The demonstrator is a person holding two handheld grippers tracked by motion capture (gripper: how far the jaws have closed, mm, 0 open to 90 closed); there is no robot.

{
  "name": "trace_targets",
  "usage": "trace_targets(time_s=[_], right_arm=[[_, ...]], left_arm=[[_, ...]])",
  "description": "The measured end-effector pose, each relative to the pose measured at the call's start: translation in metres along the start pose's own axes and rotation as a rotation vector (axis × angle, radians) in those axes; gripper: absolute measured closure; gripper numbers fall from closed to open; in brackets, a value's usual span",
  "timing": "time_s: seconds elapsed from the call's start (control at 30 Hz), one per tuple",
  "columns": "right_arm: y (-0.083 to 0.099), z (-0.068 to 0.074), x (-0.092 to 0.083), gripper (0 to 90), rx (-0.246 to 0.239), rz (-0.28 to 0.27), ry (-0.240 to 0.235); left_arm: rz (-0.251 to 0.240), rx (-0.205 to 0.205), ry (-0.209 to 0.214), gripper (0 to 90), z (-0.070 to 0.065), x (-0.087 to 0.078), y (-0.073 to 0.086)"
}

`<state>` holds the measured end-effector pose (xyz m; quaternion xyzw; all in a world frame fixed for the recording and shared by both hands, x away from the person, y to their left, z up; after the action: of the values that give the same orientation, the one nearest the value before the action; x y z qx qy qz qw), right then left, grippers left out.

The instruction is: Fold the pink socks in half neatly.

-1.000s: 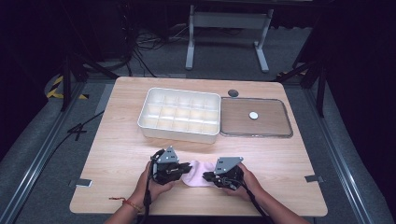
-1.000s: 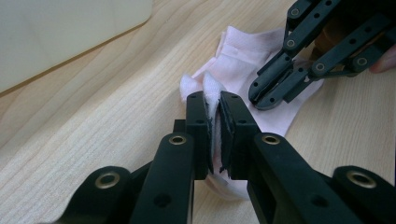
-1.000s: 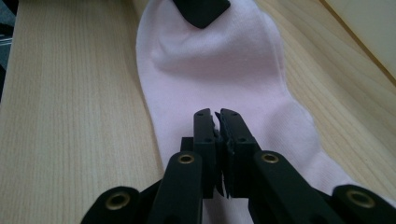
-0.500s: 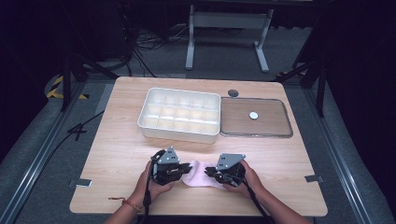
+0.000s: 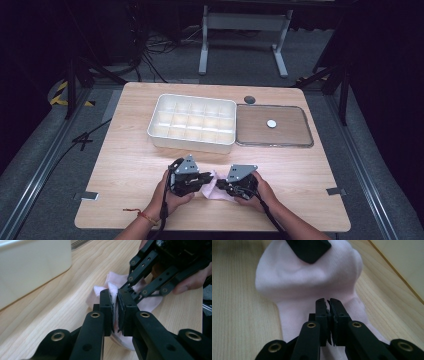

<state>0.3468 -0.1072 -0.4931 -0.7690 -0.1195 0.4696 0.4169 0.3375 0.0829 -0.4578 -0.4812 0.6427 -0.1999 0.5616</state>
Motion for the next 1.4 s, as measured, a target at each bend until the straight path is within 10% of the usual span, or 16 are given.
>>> trace_targets(time_s=[0.33,0.57,1.4], right_arm=[[-0.002,-0.031,-0.032,79.8,0.055,-0.07,0.049],[0.018,-0.053,-0.052,79.4,0.061,-0.008,0.054],[0.031,-0.045,-0.036,81.5,0.036,0.063,0.026]], left_arm=[[-0.011,-0.007,-0.011,82.8,0.002,-0.006,0.002],[-0.008,-0.011,-0.011,82.8,0.002,-0.005,0.001],[0.055,0.028,-0.009,82.7,0.001,0.009,-0.013]])
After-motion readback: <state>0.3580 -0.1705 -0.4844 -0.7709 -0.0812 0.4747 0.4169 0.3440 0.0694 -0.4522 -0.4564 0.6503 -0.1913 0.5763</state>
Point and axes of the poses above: each handheld gripper's, and its own axes: x roughly forward along the jaws, y roughly out of its underside, z roughly to its left, the point moved 2 cm from there along x, roughly forward along the jaws, and after that the axes turned 15 degrees about y, right-handed, at the moved point
